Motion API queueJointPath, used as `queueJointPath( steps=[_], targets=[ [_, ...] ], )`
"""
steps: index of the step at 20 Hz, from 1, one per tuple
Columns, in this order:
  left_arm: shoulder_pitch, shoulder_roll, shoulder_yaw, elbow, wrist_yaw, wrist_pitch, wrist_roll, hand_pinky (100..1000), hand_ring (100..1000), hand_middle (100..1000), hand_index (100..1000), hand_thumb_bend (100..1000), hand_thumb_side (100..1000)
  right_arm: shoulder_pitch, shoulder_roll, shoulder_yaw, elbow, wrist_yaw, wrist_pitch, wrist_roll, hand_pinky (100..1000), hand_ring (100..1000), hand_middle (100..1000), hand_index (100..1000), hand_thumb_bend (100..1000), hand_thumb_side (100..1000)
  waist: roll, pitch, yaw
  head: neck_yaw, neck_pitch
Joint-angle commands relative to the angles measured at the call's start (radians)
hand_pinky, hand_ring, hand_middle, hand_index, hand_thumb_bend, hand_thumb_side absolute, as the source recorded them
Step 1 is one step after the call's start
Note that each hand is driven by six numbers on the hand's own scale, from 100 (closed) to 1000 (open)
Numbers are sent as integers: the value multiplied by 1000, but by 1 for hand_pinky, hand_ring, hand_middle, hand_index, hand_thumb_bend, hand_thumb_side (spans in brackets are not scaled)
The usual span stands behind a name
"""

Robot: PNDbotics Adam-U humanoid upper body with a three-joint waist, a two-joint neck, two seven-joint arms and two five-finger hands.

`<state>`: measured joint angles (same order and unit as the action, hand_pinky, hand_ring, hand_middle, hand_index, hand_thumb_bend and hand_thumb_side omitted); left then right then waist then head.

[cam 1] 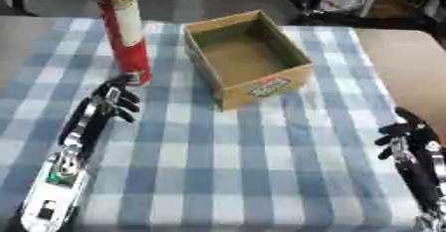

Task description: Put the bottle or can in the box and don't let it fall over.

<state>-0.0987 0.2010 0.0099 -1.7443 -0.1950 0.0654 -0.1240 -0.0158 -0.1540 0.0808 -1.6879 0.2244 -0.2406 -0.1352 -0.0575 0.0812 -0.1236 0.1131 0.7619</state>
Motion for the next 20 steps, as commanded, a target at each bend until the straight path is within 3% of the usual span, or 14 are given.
queueJointPath(
  steps=[1, 5, 8, 10, 15, 18, 20],
  targets=[
    [-10, 4, 5, -17, -1, -2, -3, 506, 571, 550, 896, 131, 1000, -5, -8, -5, -9, 5, -3, -1, 381, 532, 568, 880, 100, 726, 4, -8, 0, -1, -6],
    [-15, 27, 9, -27, -2, -7, 3, 507, 574, 554, 896, 127, 1000, -5, -9, -6, -8, 6, -2, -2, 381, 532, 568, 880, 100, 725, 4, -9, -1, -3, -7],
    [-31, 91, 16, -54, -1, -19, 10, 511, 577, 558, 894, 121, 1000, -5, -11, -7, -7, 6, -2, -2, 380, 532, 568, 880, 100, 723, 6, -11, -4, -6, -7],
    [-59, 173, 23, -89, 1, -35, 18, 519, 583, 565, 891, 119, 1000, -5, -14, -8, -6, 7, -1, -2, 380, 532, 567, 880, 100, 721, 8, -14, -6, -9, -7],
    [-183, 475, 25, -148, -7, -72, 44, 580, 624, 610, 885, 200, 969, -6, -23, -3, -3, 7, -3, 1, 381, 532, 567, 880, 100, 716, 19, -24, -22, -23, -19],
    [-294, 626, -8, -89, -41, -84, 9, 637, 673, 662, 898, 286, 937, -6, -28, 3, 0, 7, -3, 7, 381, 532, 567, 880, 100, 716, 24, -30, -38, -25, -22],
    [-370, 678, -34, -18, -83, -99, -29, 658, 688, 679, 898, 314, 927, -6, -31, 6, 1, 6, -4, 10, 381, 532, 567, 880, 100, 715, 26, -33, -45, -25, -24]
  ],
)
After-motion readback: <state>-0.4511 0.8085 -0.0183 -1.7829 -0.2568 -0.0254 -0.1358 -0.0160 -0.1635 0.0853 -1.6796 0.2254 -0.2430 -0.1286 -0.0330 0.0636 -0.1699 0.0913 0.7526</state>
